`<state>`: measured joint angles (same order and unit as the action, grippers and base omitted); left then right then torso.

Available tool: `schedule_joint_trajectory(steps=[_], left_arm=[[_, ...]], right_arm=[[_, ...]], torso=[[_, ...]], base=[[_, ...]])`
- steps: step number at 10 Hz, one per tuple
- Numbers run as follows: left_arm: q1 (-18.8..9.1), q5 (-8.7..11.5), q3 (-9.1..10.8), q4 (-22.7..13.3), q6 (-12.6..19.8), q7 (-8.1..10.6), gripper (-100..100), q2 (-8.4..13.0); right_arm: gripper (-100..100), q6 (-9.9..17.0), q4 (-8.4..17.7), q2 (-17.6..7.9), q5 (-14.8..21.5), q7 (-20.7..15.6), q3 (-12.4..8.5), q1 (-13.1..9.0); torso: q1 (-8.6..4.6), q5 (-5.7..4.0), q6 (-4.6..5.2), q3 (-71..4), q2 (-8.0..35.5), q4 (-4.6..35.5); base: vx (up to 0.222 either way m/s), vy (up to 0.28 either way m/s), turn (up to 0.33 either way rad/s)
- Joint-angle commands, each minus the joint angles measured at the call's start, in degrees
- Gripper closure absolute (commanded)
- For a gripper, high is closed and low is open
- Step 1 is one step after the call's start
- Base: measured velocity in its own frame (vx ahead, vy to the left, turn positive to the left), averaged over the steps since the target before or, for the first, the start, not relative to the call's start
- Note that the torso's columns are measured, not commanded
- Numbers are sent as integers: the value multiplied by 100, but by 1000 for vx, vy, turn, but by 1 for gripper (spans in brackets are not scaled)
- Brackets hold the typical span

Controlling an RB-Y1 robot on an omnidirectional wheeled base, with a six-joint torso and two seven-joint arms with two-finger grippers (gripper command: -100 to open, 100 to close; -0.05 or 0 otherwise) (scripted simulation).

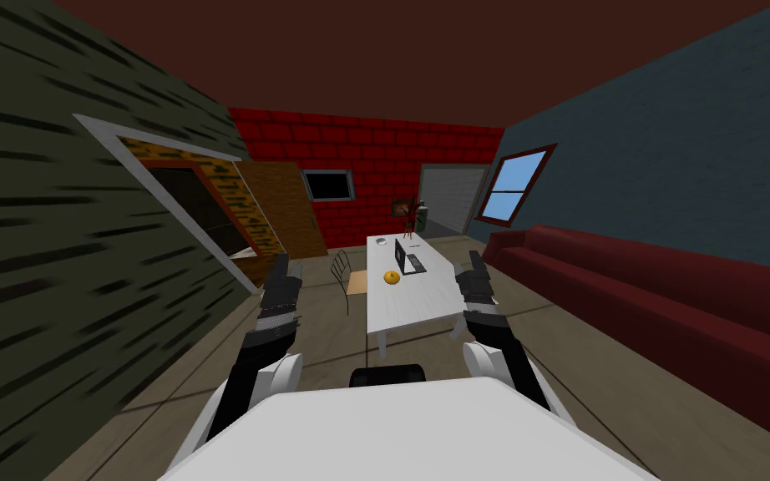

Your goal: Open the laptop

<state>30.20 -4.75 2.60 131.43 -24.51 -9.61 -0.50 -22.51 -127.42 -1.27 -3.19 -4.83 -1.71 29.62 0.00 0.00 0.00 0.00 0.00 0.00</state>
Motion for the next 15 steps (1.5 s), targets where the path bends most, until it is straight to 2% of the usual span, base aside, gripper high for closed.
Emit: schedule_joint_trajectory(steps=[1, 9, 10, 12, 15], left_arm=[[0, 0, 0, 0, 0, 0, 0, 0], [0, 0, 0, 2, -1, 0, 0, 0], [0, 0, 0, 2, -1, 0, 0, 0], [0, 0, 0, -1, 0, 0, 0, 0], [0, 0, 0, -1, 0, 0, 0, 0]], right_arm=[[0, 0, 0, 0, 0, 0, 0, 0], [0, -1, -2, 0, 0, 0, 0, 0], [-100, 52, 120, -240, 84, -69, -17, -77], [-100, 128, 292, -448, 210, -172, -42, -190], [-100, 294, 650, -746, 487, -400, -98, -434]], torso=[[0, 0, 0, -467, 232, 235], [0, 0, 0, -7073, 3539, 3537], [0, 0, 0, -7919, 3962, 3960], [-1, 0, 0, -8425, 4209, 4205], [0, 0, 0, -8457, 4228, 4228]], base=[[0, 0, 0], [0, 0, 0], [2, 1, 80], [-9, -2, 93], [-10, -2, 125]])
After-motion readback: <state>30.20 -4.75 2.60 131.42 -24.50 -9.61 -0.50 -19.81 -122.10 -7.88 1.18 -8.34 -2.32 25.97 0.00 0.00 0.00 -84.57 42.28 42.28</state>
